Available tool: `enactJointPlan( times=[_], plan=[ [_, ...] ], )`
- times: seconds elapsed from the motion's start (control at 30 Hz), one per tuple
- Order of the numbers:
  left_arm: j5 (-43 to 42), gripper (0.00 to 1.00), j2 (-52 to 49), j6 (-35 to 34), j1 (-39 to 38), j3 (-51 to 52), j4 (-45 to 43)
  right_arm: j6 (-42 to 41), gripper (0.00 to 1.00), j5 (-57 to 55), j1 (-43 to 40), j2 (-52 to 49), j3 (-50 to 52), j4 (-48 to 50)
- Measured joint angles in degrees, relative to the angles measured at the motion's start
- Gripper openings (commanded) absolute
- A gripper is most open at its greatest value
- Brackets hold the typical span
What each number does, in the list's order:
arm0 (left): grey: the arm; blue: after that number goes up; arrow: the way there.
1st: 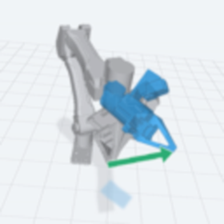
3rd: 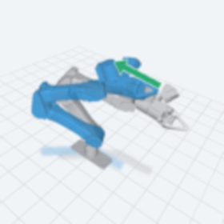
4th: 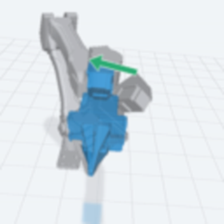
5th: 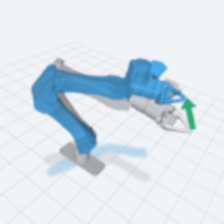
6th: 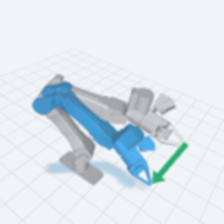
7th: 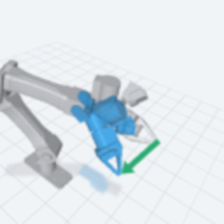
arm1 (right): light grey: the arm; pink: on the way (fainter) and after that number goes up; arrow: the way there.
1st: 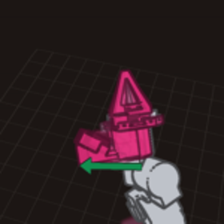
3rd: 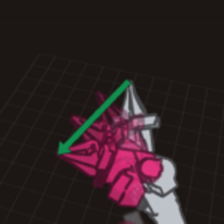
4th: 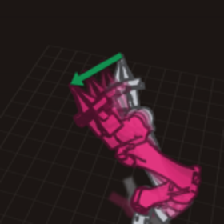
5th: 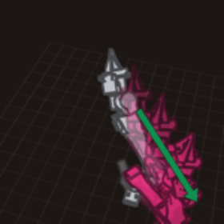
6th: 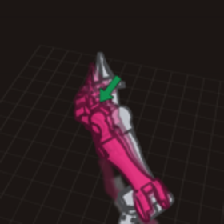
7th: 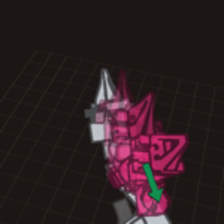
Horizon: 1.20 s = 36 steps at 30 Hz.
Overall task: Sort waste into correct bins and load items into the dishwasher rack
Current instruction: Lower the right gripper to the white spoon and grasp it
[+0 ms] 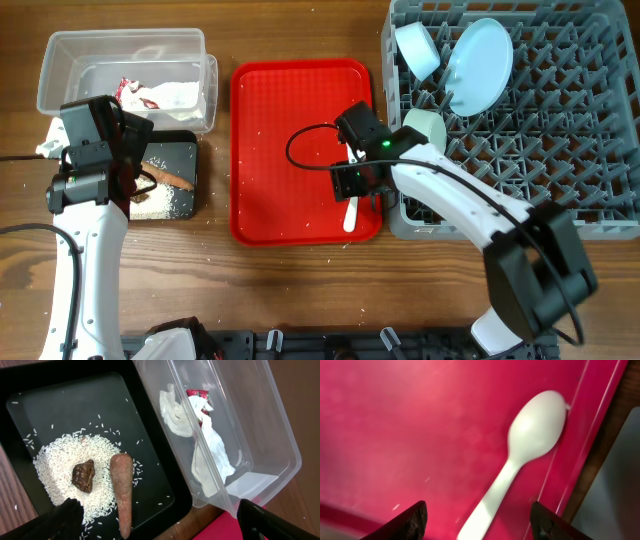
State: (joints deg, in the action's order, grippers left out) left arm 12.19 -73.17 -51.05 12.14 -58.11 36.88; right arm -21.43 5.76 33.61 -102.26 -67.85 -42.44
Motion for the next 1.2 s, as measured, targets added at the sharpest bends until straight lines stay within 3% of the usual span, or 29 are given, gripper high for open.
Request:
enactJointPlan(
  times=[0.17, 0.43, 0.57, 0.6, 0.8, 1.07, 1.1, 1.2],
  plan=[
    [0.0, 1.0, 0.0, 0.0, -0.02, 0.0, 0.0, -0.22, 0.67, -2.25, 0.0, -6.84, 0.02, 3.37],
    [0.0, 1.0, 0.0, 0.0, 0.0, 0.0, 0.0, -0.42, 0.64, -6.08, 0.0, -7.72, -0.11, 5.75],
    [0.0, 1.0, 0.0, 0.0, 0.0, 0.0, 0.0, -0.48, 0.53, -7.78, 0.0, -8.79, -1.03, 7.65],
    [0.0, 1.0, 0.0, 0.0, -0.02, 0.0, 0.0, -0.39, 0.46, -8.41, 0.0, -9.01, -1.2, 7.87],
    [0.0, 1.0, 0.0, 0.0, -0.02, 0.0, 0.0, 0.26, 0.31, -9.7, -0.04, -9.29, -1.29, 8.46],
    [0.0, 1.0, 0.0, 0.0, 0.0, 0.0, 0.0, 0.35, 0.31, -9.73, -0.04, -9.29, -1.29, 8.7],
    [0.0, 1.0, 0.0, 0.0, -0.02, 0.0, 0.0, 0.7, 0.34, -9.73, -0.04, -9.29, -1.29, 8.7],
    [0.0, 1.0, 0.0, 0.02, -0.02, 0.0, 0.0, 1.4, 0.52, -9.73, -0.04, -9.29, -1.29, 8.68]
  ],
)
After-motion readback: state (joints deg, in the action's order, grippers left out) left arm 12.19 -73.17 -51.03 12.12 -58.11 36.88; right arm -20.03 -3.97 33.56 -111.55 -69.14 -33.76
